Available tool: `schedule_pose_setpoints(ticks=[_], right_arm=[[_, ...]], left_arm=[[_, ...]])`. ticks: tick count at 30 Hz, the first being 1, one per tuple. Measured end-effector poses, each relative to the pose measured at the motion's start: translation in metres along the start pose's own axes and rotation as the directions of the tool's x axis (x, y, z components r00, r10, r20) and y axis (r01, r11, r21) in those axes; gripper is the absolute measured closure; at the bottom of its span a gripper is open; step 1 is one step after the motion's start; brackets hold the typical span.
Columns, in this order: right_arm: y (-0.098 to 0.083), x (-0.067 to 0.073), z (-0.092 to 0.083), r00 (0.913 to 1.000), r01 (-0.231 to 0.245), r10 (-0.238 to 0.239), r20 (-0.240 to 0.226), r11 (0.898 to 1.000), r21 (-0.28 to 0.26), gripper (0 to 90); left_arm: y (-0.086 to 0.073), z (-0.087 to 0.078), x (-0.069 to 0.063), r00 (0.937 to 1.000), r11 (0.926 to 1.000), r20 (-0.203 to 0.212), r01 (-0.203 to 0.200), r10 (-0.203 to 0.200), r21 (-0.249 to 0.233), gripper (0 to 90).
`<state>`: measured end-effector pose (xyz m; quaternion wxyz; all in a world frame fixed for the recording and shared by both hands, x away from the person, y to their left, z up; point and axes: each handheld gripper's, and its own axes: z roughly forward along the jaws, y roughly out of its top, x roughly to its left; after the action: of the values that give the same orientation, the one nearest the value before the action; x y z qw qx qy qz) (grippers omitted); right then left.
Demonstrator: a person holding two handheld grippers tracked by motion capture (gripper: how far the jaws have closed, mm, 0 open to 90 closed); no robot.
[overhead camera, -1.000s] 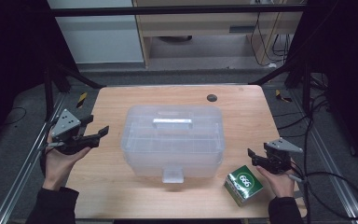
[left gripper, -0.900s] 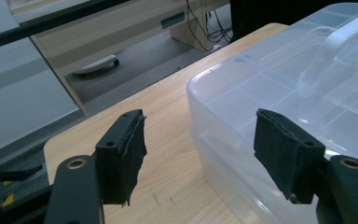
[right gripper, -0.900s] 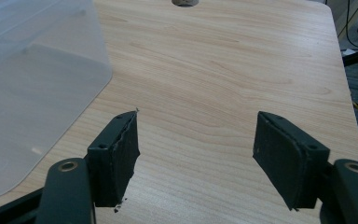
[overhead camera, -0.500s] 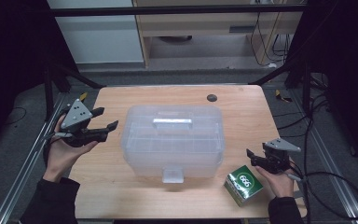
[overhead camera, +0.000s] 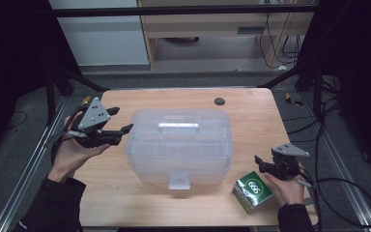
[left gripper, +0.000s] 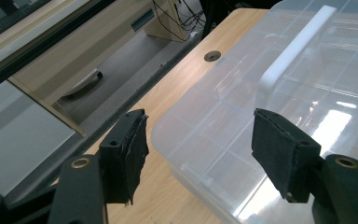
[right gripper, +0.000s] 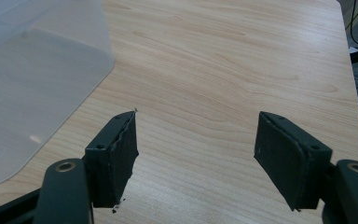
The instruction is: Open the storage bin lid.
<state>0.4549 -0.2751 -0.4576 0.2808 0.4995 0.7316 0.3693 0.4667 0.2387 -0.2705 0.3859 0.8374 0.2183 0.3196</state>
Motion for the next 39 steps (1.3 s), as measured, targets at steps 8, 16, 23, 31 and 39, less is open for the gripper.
schedule_pose_setpoints(ticks=[8,16,23,31,39], right_arm=[[0.000,0.000,0.001,1.0000,0.008,-0.008,0.001,1.000,0.007,29.7],[0.000,0.000,0.001,1.0000,0.008,-0.008,-0.002,1.000,0.012,29.7],[-0.001,0.001,0.002,0.9999,0.011,-0.011,-0.004,1.000,0.020,29.7],[-0.001,0.000,0.002,0.9999,0.010,-0.010,-0.003,1.000,0.020,29.5],[-0.001,0.000,0.002,0.9999,0.012,-0.012,-0.007,1.000,0.027,29.3]], left_arm=[[0.012,0.011,-0.009,0.9959,0.9956,0.031,-0.086,0.085,0.038,34.5],[0.018,0.018,-0.016,0.9916,0.9909,0.053,-0.121,0.118,0.059,33.6],[0.025,0.023,-0.021,0.9835,0.9830,0.075,-0.170,0.164,0.070,33.7],[0.033,0.029,-0.030,0.9706,0.9699,0.098,-0.228,0.220,0.085,34.3],[0.041,0.038,-0.041,0.9464,0.9455,0.131,-0.309,0.295,0.102,34.5]])
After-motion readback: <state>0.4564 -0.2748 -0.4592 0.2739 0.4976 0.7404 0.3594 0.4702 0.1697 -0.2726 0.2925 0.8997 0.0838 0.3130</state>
